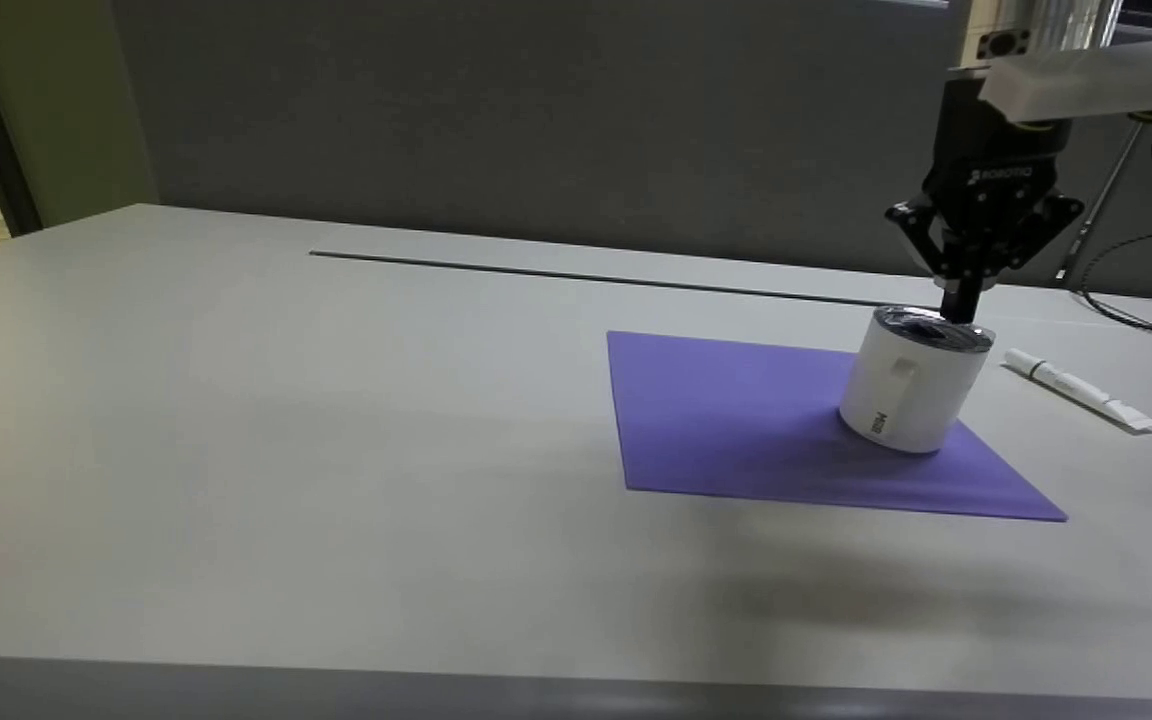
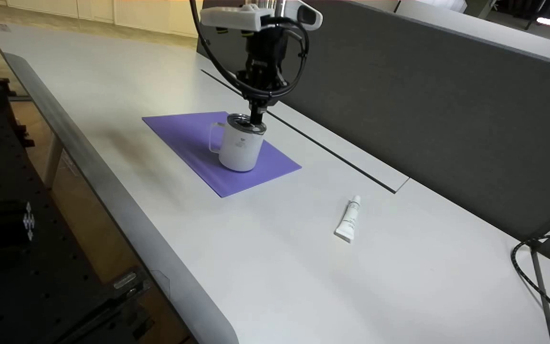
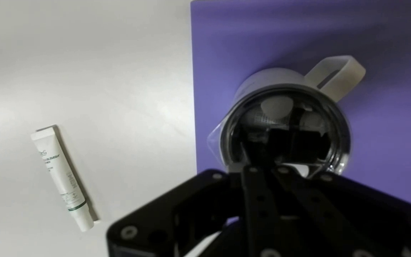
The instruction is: Close the lid of the cup
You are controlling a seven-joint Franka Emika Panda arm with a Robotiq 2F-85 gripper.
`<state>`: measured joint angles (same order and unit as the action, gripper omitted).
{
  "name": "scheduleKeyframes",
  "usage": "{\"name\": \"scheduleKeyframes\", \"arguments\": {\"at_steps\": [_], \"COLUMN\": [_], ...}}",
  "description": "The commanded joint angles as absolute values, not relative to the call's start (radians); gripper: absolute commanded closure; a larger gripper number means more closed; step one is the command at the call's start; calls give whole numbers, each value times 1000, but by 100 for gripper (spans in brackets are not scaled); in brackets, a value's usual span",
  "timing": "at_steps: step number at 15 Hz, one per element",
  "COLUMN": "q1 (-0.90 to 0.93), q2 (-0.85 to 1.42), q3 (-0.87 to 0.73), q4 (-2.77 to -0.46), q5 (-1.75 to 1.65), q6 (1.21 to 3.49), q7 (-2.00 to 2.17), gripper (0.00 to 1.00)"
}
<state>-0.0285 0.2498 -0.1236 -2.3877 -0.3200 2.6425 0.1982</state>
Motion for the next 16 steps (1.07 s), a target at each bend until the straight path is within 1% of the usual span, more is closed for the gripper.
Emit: {"name": "scheduleKeyframes", "arguments": {"at_steps": [1,16], "q1": [-5,1], "q2": [260,266], "q3": [-145,-115], "q4": [-2391,-2417], "q5": [-328,-203], "q6": [2662,2693], "q7": [238,216], "gripper": [100,100]}}
